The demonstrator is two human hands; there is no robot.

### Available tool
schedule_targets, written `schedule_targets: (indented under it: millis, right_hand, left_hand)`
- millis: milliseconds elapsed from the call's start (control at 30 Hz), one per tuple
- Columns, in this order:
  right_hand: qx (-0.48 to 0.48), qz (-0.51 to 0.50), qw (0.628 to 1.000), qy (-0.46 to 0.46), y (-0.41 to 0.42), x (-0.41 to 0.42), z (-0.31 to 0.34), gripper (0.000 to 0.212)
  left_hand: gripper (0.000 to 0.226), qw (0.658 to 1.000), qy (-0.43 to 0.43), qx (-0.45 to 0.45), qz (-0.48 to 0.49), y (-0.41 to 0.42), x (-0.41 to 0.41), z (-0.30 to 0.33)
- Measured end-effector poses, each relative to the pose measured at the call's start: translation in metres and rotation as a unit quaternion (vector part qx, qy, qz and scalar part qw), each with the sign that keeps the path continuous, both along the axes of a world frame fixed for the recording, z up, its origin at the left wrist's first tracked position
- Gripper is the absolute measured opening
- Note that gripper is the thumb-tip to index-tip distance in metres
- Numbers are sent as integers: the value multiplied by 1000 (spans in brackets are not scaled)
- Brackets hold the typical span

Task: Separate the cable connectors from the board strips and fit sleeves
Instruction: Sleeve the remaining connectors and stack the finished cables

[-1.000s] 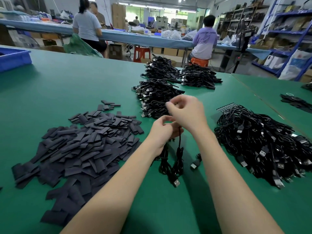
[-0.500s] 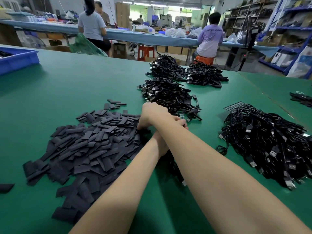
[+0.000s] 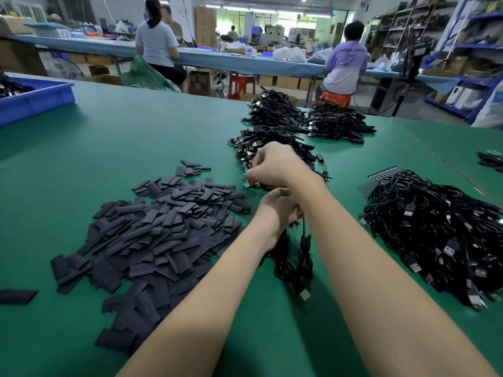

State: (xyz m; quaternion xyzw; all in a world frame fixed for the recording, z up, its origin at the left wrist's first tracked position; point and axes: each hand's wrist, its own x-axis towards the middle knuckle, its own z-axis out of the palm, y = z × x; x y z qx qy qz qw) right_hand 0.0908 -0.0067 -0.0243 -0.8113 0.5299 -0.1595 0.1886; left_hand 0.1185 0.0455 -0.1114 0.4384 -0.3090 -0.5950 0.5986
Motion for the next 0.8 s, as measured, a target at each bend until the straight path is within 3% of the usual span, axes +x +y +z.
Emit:
schedule_targets:
  millis: [100, 200, 333, 400, 500, 700, 800]
  right_hand:
    - [15, -52, 977, -208, 1, -48, -1, 13]
    - [110, -101, 898, -414, 13, -93, -19, 27]
    - [202, -127, 792, -561, 23, -121, -53, 47]
    - [203, -135, 759, -603, 25, -123, -64, 60]
    - [186, -152, 741, -627, 25, -122, -68, 66]
    - [182, -139, 753, -617, 28, -121, -69, 45]
    - [188, -118, 761, -610, 30, -123, -68, 44]
  left_hand:
    - [5, 999, 34, 4, -8, -2, -1, 0]
    - [4, 1000, 6, -16, -12, -4, -1, 2]
    - [7, 997, -33, -44, -46, 0, 1, 4]
    - [8, 996, -50, -54, -55, 2, 1, 6]
    - [8, 993, -58, -60, -78, 3, 4, 5]
    - [8, 990, -55, -71, -106, 2, 6, 5]
    - [9, 989, -59, -77, -110, 3, 8, 4]
